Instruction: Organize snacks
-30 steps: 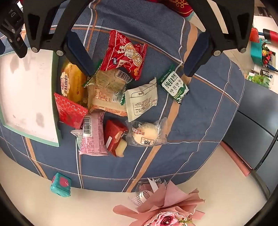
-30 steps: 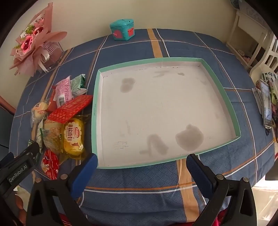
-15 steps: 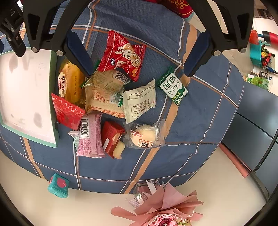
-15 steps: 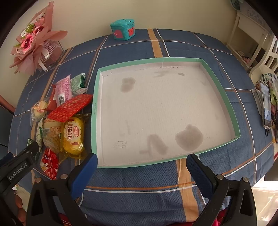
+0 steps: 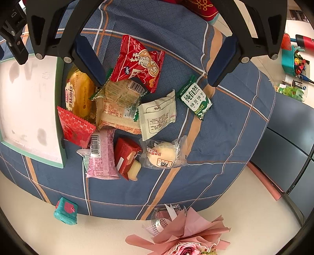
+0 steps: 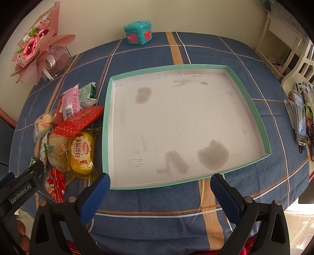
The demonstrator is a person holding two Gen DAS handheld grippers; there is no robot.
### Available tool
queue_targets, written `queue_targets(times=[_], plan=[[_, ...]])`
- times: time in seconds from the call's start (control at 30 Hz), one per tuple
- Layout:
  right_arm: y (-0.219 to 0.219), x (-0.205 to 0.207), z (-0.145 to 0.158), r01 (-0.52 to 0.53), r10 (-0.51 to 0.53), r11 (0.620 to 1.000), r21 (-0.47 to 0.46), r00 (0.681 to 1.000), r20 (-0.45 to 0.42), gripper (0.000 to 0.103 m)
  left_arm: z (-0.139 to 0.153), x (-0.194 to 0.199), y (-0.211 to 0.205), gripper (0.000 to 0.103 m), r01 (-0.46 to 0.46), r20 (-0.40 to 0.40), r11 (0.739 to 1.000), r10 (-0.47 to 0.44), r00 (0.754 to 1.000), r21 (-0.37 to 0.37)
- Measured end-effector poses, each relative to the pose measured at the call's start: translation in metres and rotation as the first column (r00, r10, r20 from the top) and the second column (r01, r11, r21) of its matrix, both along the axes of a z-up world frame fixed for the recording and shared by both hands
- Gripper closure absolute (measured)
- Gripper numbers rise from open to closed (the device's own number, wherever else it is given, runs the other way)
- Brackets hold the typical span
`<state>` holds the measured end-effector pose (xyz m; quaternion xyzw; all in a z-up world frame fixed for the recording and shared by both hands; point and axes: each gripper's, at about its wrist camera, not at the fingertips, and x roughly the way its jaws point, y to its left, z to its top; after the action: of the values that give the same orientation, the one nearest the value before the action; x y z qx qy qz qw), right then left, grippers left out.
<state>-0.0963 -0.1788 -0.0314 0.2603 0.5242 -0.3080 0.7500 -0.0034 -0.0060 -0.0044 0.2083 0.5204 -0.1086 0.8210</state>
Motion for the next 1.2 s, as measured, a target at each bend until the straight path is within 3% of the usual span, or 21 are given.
queue_targets(times=[1.2], plan=[[-0.0003,0.0002,0.0009,-0.002,0.002,1.000,-0.004,1.000,-0.007,0.000,0.0000,0.0000,-0.0001,0.000,0.002,0.000,1.000,-0.002,1.000,0.000]])
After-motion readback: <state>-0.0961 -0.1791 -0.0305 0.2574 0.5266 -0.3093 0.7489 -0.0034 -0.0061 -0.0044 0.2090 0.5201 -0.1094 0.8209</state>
